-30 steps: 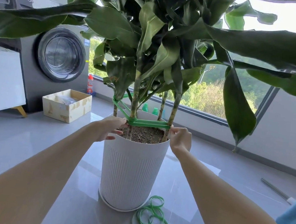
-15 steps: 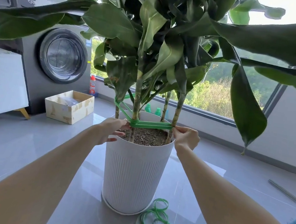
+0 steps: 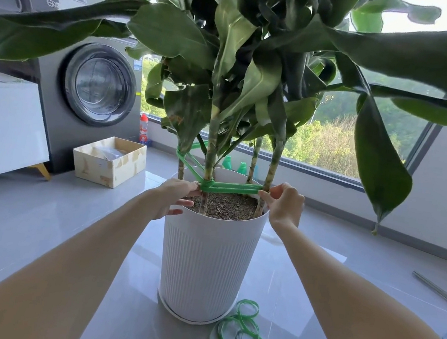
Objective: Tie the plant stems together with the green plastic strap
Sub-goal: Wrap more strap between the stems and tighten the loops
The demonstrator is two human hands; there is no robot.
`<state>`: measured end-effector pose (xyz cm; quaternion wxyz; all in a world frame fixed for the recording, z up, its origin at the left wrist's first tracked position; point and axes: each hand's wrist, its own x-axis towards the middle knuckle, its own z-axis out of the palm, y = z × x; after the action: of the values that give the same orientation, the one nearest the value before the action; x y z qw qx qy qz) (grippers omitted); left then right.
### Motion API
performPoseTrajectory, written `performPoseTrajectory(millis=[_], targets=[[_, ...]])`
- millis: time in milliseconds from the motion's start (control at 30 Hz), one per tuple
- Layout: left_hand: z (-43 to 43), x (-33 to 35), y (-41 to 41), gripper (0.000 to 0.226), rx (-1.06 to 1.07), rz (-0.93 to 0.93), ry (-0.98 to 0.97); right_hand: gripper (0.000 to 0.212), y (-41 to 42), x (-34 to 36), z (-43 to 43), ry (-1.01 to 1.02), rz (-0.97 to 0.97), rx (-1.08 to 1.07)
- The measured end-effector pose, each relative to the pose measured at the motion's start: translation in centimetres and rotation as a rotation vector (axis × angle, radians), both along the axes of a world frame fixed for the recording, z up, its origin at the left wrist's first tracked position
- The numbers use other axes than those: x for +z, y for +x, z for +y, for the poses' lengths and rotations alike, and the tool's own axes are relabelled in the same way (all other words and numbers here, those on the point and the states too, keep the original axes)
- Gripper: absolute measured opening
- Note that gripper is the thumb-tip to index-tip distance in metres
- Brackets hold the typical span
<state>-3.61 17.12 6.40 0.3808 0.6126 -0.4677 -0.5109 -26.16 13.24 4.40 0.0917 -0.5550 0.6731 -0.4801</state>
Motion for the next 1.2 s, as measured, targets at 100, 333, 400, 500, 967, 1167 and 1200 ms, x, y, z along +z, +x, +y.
performPoseTrajectory(millis=[100, 333, 400, 500, 967, 1167, 1200], targets=[[0.0, -0.1, -0.1, 0.031, 0.003, -0.003, 0.003, 0.029, 0.3, 0.1, -0.1, 0.011, 0.007, -0.01], [0.1, -0.5, -0.6, 0.021, 0.115, -0.05, -0.106, 0.028, -0.3, 0.0, 0.1, 0.029, 0.045, 0.074], [-0.1, -1.3, -1.1, 0.024, 0.287, -0.156, -0.163, 0.027, -0.9, -0.1, 0.3, 0.043, 0.091, 0.115], [-0.2, -2.8, -2.4, 0.037, 0.498, -0.261, 0.01, 0.021, -1.8, -0.1, 0.8, 0.045, 0.171, 0.104], [1.1, -5.1, -10.3, 0.083, 0.552, -0.05, 0.115, 0.022, -3.8, -0.3, 0.7, 0.274, 0.817, 0.514], [1.5, -5.7, -10.8, 0.078, 0.566, -0.204, 0.07, 0.02, -3.5, 0.2, 0.3, 0.303, 0.742, 0.626], [1.6, -5.8, -10.8, 0.077, 0.566, -0.226, 0.059, 0.019, -3.4, 0.4, 0.2, 0.313, 0.746, 0.626]])
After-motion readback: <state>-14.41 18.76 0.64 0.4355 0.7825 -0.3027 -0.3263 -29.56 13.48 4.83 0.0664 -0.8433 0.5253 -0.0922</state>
